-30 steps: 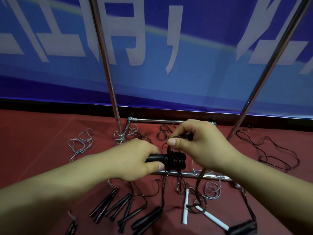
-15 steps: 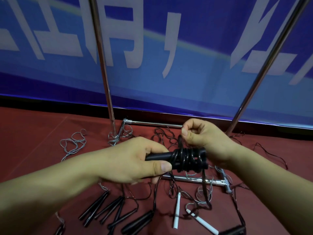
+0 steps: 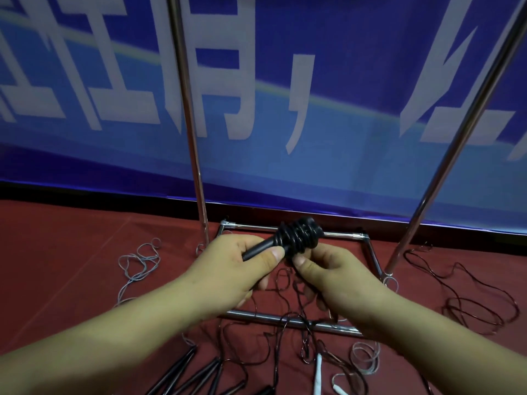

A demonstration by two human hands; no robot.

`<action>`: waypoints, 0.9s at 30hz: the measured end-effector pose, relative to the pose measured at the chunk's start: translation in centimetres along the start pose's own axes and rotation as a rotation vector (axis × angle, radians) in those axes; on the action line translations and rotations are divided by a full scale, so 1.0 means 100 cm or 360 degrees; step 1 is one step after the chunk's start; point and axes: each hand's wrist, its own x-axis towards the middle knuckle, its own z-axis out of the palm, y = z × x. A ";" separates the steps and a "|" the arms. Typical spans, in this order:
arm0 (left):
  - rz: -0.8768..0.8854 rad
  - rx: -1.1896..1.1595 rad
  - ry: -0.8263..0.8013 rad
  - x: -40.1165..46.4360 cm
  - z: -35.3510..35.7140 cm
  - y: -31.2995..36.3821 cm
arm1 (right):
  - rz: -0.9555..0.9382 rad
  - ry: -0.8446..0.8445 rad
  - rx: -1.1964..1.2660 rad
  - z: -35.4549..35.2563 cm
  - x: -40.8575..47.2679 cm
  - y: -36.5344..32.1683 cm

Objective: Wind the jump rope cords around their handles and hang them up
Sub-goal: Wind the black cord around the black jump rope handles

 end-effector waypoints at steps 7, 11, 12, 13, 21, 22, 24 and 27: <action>0.0017 0.0056 0.0198 0.008 0.001 -0.007 | 0.0076 -0.0087 0.0124 0.018 -0.010 -0.010; 0.0026 0.0217 0.0274 0.013 0.002 -0.015 | 0.0211 -0.0185 0.0353 0.021 -0.016 -0.018; 0.0037 0.0286 0.0289 0.014 0.002 -0.017 | 0.0237 -0.0181 0.0360 0.021 -0.017 -0.020; 0.0052 0.0359 0.0310 0.015 0.002 -0.018 | 0.0260 -0.0169 0.0352 0.020 -0.017 -0.022; 0.0047 0.0793 0.0456 0.026 -0.011 -0.029 | 0.0354 -0.0181 0.0179 0.009 -0.018 -0.025; 0.0046 0.0804 0.0448 0.027 -0.011 -0.030 | 0.0366 -0.0168 0.0148 0.008 -0.018 -0.024; 0.0036 0.0829 0.0432 0.028 -0.009 -0.031 | 0.0365 -0.0155 0.0044 0.007 -0.019 -0.023; -0.0001 0.0834 0.0416 0.030 -0.008 -0.034 | 0.0336 -0.0139 -0.0131 0.010 -0.018 -0.020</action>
